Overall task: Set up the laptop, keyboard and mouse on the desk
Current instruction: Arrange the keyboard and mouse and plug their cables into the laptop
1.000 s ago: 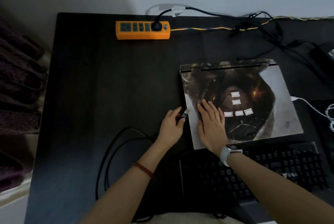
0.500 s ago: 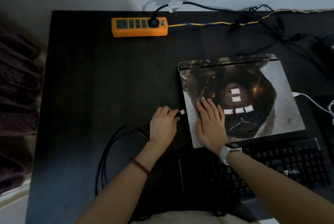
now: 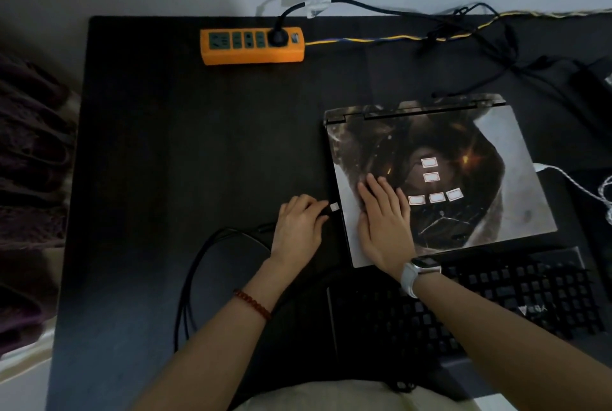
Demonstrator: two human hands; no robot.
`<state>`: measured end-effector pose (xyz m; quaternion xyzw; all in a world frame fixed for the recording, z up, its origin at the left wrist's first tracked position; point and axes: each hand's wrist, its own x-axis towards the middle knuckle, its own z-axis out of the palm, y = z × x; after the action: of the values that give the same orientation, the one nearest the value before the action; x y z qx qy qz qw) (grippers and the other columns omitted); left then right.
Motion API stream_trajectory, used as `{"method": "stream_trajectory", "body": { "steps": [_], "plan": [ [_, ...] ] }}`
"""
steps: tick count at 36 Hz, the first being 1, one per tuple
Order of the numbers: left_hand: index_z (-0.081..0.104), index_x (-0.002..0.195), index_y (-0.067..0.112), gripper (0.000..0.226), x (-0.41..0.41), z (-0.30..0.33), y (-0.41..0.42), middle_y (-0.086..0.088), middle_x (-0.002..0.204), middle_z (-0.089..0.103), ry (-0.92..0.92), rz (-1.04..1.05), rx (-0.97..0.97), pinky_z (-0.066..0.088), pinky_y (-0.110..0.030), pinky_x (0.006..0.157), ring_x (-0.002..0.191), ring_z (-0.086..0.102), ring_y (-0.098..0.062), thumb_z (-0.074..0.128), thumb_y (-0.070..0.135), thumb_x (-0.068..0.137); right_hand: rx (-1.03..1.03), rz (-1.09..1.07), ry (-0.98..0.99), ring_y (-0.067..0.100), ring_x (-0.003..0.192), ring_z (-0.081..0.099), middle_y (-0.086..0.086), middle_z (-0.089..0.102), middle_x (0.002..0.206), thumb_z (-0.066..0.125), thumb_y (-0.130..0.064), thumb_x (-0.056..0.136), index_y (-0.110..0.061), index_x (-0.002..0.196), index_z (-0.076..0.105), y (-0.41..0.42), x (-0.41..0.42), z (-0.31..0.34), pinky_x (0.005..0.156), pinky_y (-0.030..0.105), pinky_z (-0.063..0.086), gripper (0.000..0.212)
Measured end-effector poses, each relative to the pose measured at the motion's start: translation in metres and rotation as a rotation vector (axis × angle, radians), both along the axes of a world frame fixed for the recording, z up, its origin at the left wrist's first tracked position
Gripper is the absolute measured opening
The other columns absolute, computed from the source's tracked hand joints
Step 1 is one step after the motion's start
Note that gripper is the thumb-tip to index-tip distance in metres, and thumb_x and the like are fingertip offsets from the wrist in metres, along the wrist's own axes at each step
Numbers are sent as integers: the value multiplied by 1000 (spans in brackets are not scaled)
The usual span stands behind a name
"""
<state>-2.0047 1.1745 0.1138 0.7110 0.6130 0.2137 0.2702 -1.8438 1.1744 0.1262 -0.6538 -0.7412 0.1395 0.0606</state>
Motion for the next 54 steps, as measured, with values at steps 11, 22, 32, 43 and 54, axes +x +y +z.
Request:
{"method": "stream_trajectory", "body": {
  "steps": [11,22,32,43,54],
  "plan": [
    [65,109,2,27,-1,1,8,-17,96,61,-26,-12,-24,48,-41,84,88,57,-31,62,5,83,15,-4,7,27,135,36,11,44,143,31,-26,85,-9,131,47,0,0,-1,112,47,20,51],
    [62,115,10,29,1,-3,17,-12,105,57,-6,9,-69,36,-35,87,99,52,-27,57,12,87,2,-2,5,28,136,35,11,43,144,29,-26,86,-9,132,47,0,-1,2,112,47,18,52],
    [62,114,10,30,5,-2,7,-11,102,60,52,-50,-32,36,-37,79,93,53,-29,56,5,85,-5,-2,-5,28,136,34,11,42,144,29,-26,86,-9,132,46,-1,-1,1,112,48,20,52],
    [52,128,14,51,15,-2,-15,-13,107,57,110,-30,-51,37,-38,83,99,52,-30,54,-1,79,6,-6,-25,27,135,37,11,44,143,32,-25,85,-10,132,47,-1,-1,-2,111,48,22,51],
    [51,129,15,51,15,1,-20,-12,106,56,86,-44,-69,34,-37,84,99,51,-29,53,-2,81,-7,-2,-34,29,136,36,12,42,144,30,-26,85,-8,132,46,-1,-2,3,112,49,20,53]
  ]
}}
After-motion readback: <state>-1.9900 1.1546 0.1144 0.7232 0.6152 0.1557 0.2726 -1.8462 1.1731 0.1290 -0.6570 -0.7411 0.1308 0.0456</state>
